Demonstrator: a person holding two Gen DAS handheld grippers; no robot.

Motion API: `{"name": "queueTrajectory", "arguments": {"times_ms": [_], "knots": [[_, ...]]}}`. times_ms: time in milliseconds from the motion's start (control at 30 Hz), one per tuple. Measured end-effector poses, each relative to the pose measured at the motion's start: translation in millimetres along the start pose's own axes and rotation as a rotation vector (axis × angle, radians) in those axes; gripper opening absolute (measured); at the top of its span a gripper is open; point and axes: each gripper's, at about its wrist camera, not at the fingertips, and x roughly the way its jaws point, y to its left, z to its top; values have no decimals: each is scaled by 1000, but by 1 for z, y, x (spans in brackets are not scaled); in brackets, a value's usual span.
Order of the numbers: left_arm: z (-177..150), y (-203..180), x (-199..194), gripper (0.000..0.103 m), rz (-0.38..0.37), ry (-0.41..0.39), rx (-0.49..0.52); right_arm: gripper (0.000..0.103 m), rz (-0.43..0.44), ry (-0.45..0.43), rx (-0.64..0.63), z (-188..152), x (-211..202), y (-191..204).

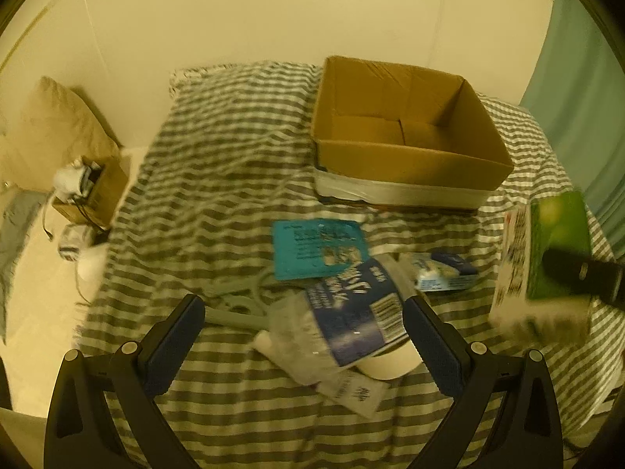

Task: Organize objects
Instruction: 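Grasp the green-and-white medicine box with the right tool while the left tool grasps the blue-labelled bottle, then carry the box and bottle into the cardboard box and open both tools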

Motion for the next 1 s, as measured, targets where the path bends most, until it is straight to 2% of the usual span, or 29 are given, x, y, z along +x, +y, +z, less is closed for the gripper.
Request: {"name": "queueTrajectory", "arguments": {"times_ms": [133, 333, 467, 567, 767, 833, 1000], "knots": [[0, -7, 11, 103, -13, 35, -14, 89, -56, -70, -68, 18, -5, 3], [1, -16, 30, 103, -21, 81, -60, 89, -20, -46, -105, 17, 9, 7], [4, -26, 40, 103, 28, 73, -42, 89, -38, -65, -155, 13, 10, 11], [1, -26, 54, 103, 51, 104, -41, 89, -35, -76, -175, 13, 7, 12], [-10, -12, 71, 103, 18, 176, -110, 88, -23, -78, -187, 9, 4, 13], [-10, -10, 69, 96, -5, 175, -108, 88, -19, -77, -191, 8, 3, 14], [-5, -13, 44, 96, -26, 109, -66, 88, -16, -102, -220, 7, -10, 20]]}}
